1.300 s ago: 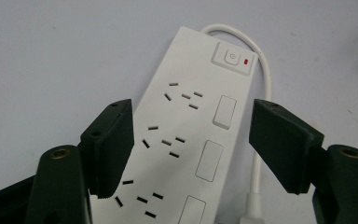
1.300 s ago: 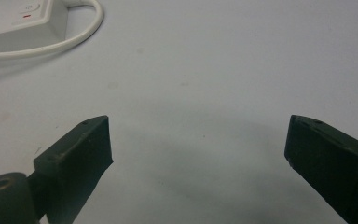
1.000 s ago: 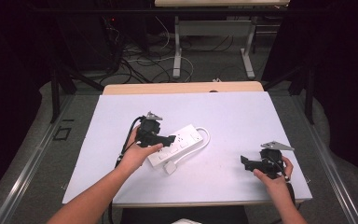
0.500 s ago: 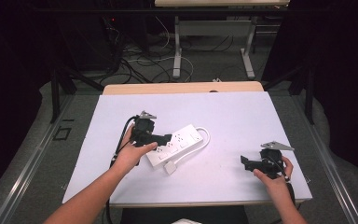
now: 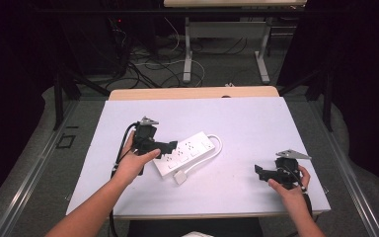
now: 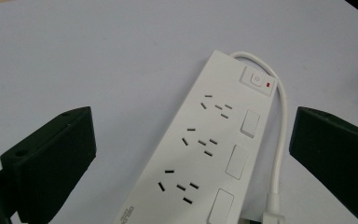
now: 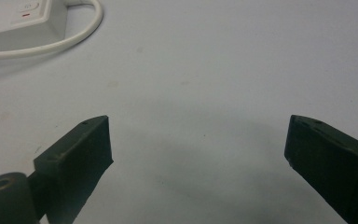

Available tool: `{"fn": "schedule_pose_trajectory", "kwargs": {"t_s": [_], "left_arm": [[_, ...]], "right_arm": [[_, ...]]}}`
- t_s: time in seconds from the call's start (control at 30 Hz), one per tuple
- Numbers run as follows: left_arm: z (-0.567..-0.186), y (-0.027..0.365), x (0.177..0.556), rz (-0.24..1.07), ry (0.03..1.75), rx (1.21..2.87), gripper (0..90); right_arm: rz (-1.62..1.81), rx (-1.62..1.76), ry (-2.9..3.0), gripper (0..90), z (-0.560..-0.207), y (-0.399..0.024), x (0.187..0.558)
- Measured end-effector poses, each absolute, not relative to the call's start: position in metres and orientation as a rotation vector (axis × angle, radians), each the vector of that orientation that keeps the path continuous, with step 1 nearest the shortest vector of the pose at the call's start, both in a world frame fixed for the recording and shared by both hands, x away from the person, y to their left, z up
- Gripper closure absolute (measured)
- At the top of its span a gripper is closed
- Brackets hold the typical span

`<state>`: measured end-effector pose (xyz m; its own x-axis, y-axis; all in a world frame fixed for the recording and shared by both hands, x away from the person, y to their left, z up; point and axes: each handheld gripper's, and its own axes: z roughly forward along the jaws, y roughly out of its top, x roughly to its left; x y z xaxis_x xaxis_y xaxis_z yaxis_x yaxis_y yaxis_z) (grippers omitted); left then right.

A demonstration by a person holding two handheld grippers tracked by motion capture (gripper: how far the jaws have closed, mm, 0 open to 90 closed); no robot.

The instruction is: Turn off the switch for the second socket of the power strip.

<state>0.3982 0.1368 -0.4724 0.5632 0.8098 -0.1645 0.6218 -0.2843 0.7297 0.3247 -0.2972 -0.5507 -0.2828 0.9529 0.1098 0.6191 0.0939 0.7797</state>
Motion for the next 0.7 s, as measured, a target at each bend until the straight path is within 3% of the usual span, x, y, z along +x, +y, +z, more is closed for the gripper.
{"fn": "schedule_pose_trajectory", "kwargs": {"t_s": [0.7], "left_arm": [[-0.475,0.164,0.388,0.327,1.172,1.940,0.5]], "right_arm": [[1.044,1.535,1.954,6.9,-0.551,-0.297,0.325]]}}
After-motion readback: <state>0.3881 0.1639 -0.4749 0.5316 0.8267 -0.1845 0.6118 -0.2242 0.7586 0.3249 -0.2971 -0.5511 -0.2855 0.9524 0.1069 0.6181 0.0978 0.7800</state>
